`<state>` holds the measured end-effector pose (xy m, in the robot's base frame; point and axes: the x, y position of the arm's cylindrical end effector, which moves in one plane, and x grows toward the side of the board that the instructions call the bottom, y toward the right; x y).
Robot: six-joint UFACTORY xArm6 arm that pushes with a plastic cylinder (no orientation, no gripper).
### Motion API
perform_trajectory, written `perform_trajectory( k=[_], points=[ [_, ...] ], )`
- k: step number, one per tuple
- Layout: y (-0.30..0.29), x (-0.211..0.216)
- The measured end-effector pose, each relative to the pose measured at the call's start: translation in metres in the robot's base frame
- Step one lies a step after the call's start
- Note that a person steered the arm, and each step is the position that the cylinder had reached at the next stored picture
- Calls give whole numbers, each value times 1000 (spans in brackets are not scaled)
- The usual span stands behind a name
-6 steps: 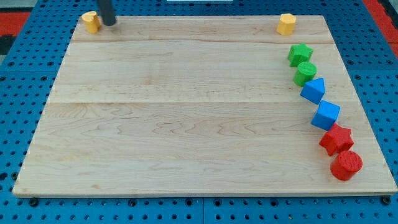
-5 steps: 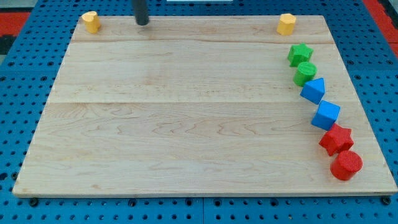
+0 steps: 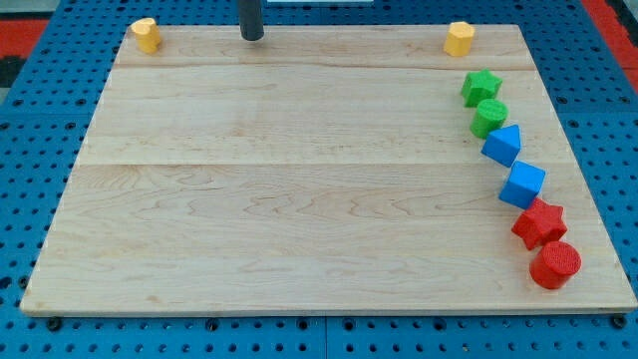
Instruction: Slide the arm towards the top center of the board
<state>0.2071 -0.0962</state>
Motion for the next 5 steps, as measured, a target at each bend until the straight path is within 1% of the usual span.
perform_trajectory(
  k=[5],
  points=[
    [-10,-2]
  ],
)
